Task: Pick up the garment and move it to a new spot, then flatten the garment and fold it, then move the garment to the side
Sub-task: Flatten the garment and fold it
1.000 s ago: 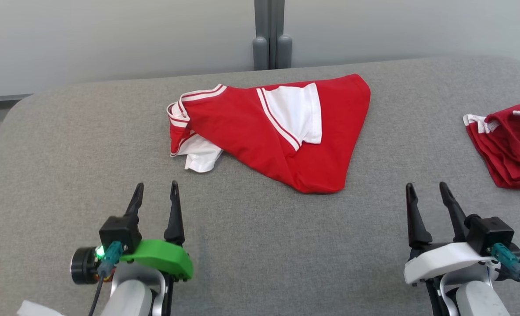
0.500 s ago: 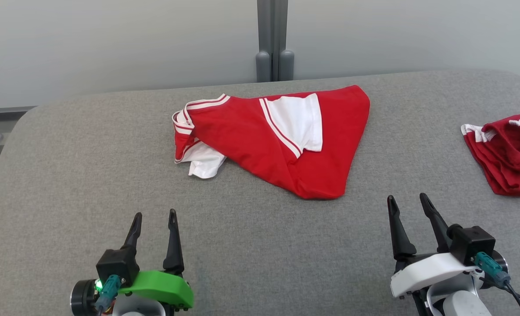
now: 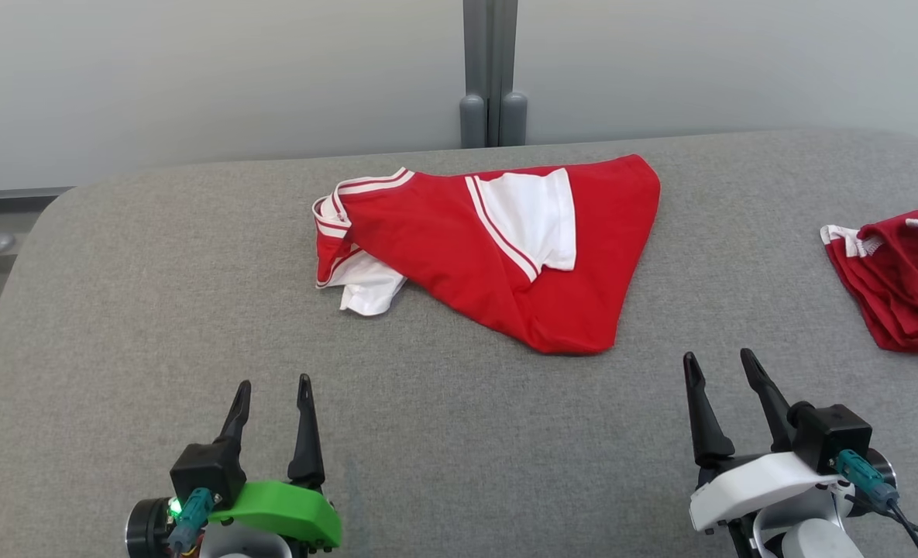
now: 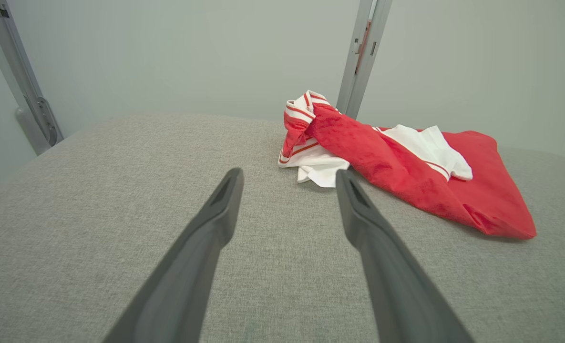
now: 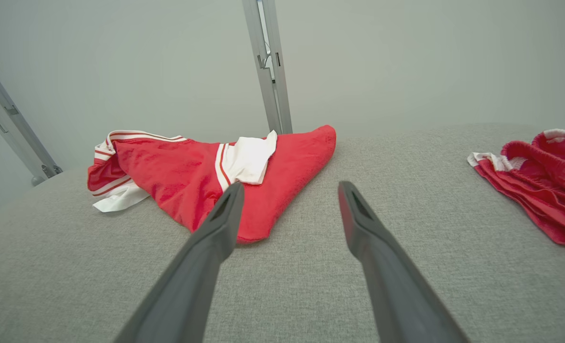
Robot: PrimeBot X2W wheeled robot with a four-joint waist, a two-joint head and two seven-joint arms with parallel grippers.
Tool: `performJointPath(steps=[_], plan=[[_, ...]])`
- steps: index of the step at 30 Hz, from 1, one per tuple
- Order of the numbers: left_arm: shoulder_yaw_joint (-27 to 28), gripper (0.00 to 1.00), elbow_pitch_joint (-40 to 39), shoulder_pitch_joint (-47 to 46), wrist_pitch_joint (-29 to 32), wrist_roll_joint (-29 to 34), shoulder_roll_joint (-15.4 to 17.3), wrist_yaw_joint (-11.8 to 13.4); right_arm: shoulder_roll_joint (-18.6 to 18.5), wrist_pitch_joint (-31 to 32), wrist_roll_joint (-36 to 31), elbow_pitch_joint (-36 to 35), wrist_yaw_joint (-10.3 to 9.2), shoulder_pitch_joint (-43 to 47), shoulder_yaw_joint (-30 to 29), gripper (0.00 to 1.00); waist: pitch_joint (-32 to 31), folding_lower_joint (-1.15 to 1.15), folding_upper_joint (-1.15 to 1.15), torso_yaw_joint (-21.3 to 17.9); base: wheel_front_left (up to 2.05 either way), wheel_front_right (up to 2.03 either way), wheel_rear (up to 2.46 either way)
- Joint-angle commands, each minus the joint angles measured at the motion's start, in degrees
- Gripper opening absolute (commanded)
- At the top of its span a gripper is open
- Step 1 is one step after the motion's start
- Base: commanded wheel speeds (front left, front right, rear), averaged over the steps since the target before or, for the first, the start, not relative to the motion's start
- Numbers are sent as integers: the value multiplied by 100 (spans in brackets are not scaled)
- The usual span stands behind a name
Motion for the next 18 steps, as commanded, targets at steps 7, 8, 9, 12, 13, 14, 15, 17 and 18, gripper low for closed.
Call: performJointPath(steps=[7, 8, 9, 12, 13, 14, 15, 17, 18], plan=[[56, 100, 31, 88, 0, 97, -8, -49, -17, -20, -12, 19, -7, 78, -19, 100, -16, 0, 0, 49, 0, 0, 0], [56, 100, 32, 89, 0, 106, -11, -51, -17, -20, -15, 14, -7, 77, -27, 100, -14, 0, 0, 59, 0, 0, 0], [53, 100, 34, 89, 0, 110, -12, -57, -17, -20, -18, 12, -7, 74, -34, 100, -9, 0, 0, 69, 0, 0, 0], [35, 100, 23, 37, 0, 129, -18, -82, -17, -20, -67, 43, -7, -14, -74, 100, 56, 0, 0, 124, 0, 0, 0], [26, 100, 14, 3, 0, 134, -19, -82, -17, -20, -95, 57, -7, -74, -103, 100, 90, 0, 0, 150, 0, 0, 0], [8, 100, 0, -45, 0, 136, -20, -85, -18, -19, -171, 79, -6, -169, -145, 100, 131, 0, 0, 184, 0, 0, 0], [-9, 100, -14, -84, 0, 145, -21, -90, -17, -20, -211, 113, -7, -251, -185, 100, 172, 0, 0, 217, 0, 0, 0], [-45, 100, -75, -172, 0, 170, -25, -97, -17, 24, -352, 196, -7, -507, -310, 100, 293, 0, 0, 300, 0, 0, 0], [-65, 100, -116, -217, 0, 174, -27, -108, -18, 78, -459, 245, -7, -695, -402, 100, 379, 0, 0, 353, 0, 0, 0]])
